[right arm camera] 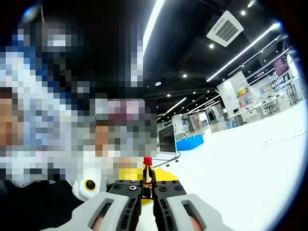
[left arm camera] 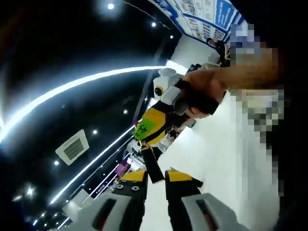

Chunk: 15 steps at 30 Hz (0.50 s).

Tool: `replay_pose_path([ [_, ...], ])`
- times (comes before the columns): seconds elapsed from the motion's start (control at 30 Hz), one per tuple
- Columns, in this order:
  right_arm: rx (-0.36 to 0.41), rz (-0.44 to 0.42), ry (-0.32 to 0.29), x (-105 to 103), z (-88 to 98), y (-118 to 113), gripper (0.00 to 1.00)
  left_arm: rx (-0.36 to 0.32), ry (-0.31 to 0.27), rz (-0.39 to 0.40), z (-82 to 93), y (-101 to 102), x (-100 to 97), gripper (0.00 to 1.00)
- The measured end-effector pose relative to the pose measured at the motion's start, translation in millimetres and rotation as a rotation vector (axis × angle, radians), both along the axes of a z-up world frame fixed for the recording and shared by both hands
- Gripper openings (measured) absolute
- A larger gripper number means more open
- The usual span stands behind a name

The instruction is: Unscrew the lipstick cap, remove the lipstick, and put the cap back on the lipstick

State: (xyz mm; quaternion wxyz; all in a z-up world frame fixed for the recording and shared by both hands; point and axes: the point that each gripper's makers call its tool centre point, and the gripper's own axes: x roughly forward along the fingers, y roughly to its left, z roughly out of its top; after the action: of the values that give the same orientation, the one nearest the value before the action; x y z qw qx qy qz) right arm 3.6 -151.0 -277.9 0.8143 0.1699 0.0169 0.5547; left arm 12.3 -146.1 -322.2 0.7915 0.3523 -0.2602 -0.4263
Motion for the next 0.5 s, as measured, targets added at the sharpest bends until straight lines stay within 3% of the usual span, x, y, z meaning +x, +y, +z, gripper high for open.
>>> replay_pose_path([
  [0.1,0.001,0.005,0.002,0,-0.3,1,0.05,-0.023,0.085,-0.049,-2.3,-4,-1.1,0.24],
  [0.23,-0.008,0.011,-0.001,-1,-1.2,2,0.05,-0.043,0.156,-0.086,-3.1,-6,-1.8,0.26],
  [0.3,-0.011,0.014,0.001,-1,-2.0,2,0.05,-0.057,0.229,-0.115,-4.8,-7,-2.8,0.26],
  [0.37,-0.017,0.02,-0.002,-2,-2.8,2,0.05,-0.071,0.333,-0.152,-7.1,-8,-4.3,0.26],
  [0.5,-0.04,0.056,-0.019,-9,-4.4,7,0.05,-0.155,0.655,-0.32,-9.4,-10,-14.9,0.26],
])
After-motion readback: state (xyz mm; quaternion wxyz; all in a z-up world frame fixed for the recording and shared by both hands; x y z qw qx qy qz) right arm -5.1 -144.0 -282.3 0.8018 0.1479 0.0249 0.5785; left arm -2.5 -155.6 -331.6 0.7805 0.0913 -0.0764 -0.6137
